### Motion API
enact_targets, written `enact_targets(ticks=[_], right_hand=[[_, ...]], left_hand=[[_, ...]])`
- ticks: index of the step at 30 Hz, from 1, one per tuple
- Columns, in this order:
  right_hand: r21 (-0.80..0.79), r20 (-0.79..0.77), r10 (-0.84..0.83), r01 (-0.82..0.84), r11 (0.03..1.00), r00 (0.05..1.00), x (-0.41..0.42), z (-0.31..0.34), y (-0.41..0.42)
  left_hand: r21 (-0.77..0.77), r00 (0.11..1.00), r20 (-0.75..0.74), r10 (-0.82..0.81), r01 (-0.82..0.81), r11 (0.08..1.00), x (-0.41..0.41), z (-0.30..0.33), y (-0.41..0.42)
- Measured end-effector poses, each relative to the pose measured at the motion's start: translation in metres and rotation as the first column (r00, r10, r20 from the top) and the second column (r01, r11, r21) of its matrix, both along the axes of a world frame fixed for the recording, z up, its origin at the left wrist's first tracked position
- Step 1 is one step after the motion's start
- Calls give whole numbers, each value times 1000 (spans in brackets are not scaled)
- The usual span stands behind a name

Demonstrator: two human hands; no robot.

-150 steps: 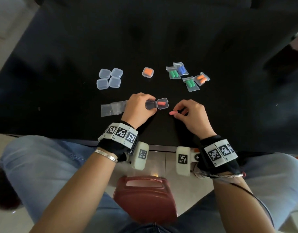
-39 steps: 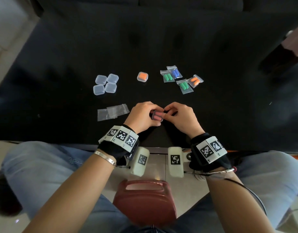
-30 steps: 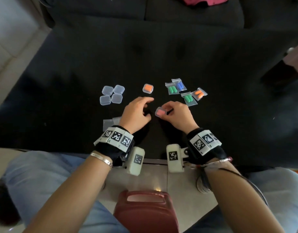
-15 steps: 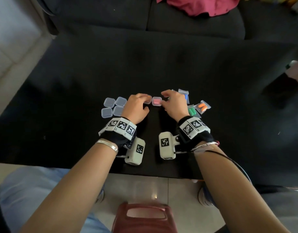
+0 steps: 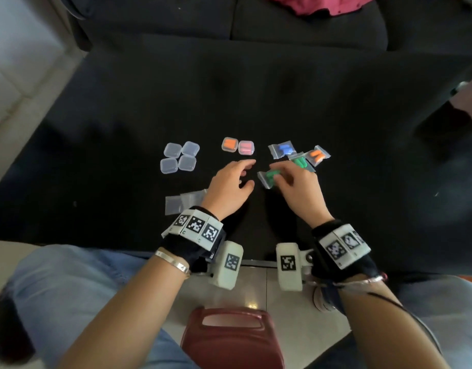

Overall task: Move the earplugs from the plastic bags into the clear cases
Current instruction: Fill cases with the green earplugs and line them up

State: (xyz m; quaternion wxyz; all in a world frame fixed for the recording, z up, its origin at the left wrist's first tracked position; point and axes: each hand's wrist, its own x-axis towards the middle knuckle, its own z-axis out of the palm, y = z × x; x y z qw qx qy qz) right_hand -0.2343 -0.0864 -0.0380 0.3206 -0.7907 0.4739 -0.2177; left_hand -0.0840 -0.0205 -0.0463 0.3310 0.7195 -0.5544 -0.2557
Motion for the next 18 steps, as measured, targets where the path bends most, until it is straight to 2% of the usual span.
enact_targets(ticks=[3,4,6,12,14,18], right_hand=[[362,350,-130,-6,932,928,-11,4,20],[426,401,-163,-26,904,901,-12,3,25],[448,411,-182,-24,894,893,-11,-1,34],[317,322,-95,-13,948,942,0,-9,45],[283,283,-68,-16,959,957,3,-10,48],[-86,119,-32,43,995,992,3,-8,55]], left_hand=[[56,950,-308,51,-36,998,-7,-1,17],[65,914,-401,65,-42,997,-9,-1,22],[59,851,-516,98,-79,995,-13,1,32],[102,723,-660,207,-186,977,-9,1,51],[96,752,-620,224,-211,973,-7,-2,55],[58,782,-557,278,-298,953,-8,-4,60]])
